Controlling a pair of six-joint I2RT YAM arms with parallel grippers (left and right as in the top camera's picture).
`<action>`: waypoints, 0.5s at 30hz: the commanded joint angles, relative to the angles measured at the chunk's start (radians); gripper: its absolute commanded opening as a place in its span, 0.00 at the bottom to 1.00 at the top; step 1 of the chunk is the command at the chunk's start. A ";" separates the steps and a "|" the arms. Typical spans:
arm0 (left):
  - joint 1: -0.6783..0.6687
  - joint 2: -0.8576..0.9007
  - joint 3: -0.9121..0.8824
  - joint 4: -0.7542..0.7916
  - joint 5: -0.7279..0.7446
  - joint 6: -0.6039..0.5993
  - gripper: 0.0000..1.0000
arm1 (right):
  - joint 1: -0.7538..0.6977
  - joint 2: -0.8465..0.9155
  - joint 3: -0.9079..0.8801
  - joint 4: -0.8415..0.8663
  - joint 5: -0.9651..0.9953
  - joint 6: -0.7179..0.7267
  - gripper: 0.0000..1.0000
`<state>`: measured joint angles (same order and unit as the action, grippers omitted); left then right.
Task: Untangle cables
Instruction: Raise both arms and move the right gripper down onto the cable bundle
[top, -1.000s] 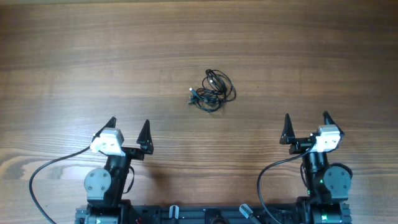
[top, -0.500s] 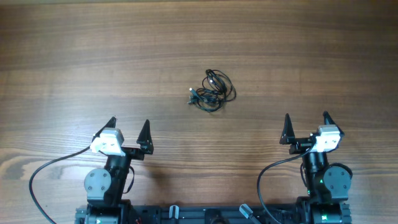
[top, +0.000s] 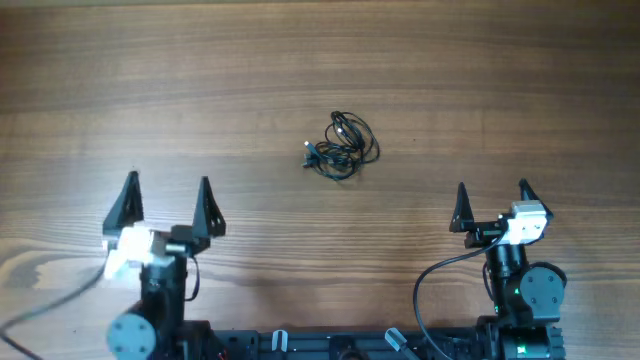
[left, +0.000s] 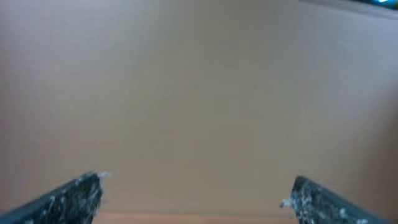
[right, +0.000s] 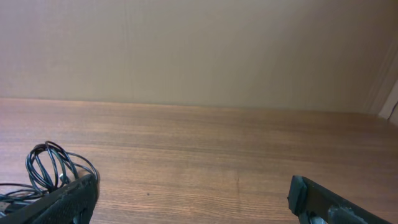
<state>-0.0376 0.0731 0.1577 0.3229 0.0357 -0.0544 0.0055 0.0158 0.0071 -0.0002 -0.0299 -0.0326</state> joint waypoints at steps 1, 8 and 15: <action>-0.003 0.208 0.271 -0.135 -0.038 0.159 1.00 | -0.004 -0.005 -0.002 0.002 -0.017 -0.020 1.00; -0.003 0.872 0.973 -0.711 0.093 0.151 1.00 | -0.004 -0.006 -0.002 0.021 -0.103 0.113 1.00; -0.004 1.198 1.151 -0.881 0.900 0.151 1.00 | -0.004 -0.004 -0.002 0.009 -0.114 0.193 1.00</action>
<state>-0.0383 1.2018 1.2938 -0.5137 0.5762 0.0788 0.0048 0.0154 0.0063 0.0395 -0.1219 0.0864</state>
